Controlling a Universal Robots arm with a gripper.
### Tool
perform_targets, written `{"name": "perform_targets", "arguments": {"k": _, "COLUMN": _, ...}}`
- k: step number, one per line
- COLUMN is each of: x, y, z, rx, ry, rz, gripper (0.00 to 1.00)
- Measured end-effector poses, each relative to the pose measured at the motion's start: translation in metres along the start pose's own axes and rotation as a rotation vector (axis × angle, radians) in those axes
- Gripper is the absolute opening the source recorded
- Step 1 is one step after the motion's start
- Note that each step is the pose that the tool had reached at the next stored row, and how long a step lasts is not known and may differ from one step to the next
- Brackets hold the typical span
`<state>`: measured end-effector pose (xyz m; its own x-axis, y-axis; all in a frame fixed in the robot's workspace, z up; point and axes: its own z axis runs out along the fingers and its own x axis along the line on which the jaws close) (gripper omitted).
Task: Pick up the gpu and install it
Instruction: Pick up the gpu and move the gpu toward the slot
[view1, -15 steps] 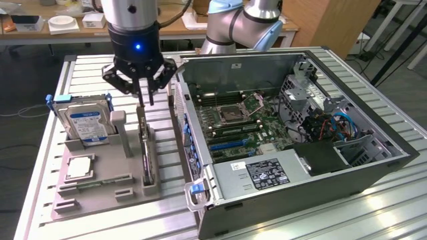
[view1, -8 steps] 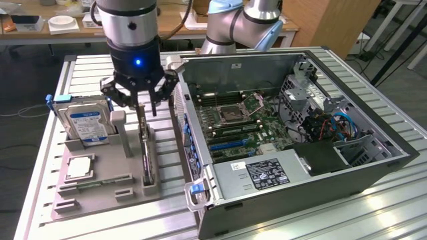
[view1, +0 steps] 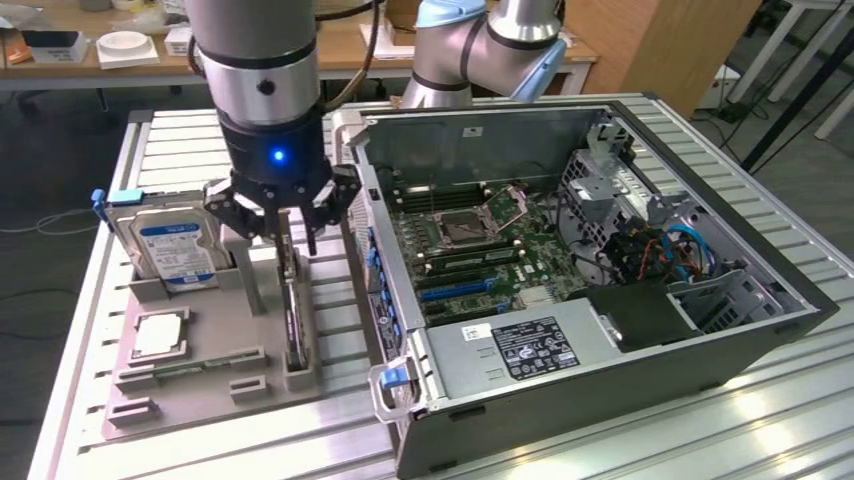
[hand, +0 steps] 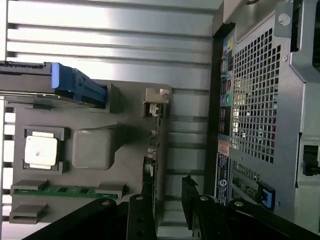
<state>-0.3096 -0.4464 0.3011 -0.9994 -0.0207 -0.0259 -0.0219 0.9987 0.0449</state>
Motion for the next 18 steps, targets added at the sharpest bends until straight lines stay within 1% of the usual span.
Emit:
{"name": "perform_targets", "arguments": {"k": 3, "x": 0.000, "y": -0.0034, "z": 0.0049, "rx": 0.0005, "ry": -0.0001, "rz": 0.010, "gripper": 0.37}}
{"name": "perform_targets", "arguments": {"k": 7, "x": 0.004, "y": -0.0099, "z": 0.0119, "rx": 0.0003, "ry": 0.0016, "rz": 0.010, "gripper": 0.37}}
{"name": "perform_targets", "arguments": {"k": 10, "x": 0.007, "y": -0.0130, "z": 0.0169, "rx": 0.0002, "ry": 0.0061, "rz": 0.010, "gripper": 0.37}}
{"name": "perform_targets", "arguments": {"k": 13, "x": 0.009, "y": -0.0158, "z": 0.0209, "rx": 0.0005, "ry": 0.0151, "rz": 0.011, "gripper": 0.37}}
{"name": "perform_targets", "arguments": {"k": 14, "x": 0.010, "y": -0.0170, "z": 0.0224, "rx": 0.0005, "ry": 0.0170, "rz": 0.011, "gripper": 0.37}}
{"name": "perform_targets", "arguments": {"k": 18, "x": 0.013, "y": -0.0229, "z": 0.0294, "rx": 0.0005, "ry": 0.0172, "rz": 0.011, "gripper": 0.37}}
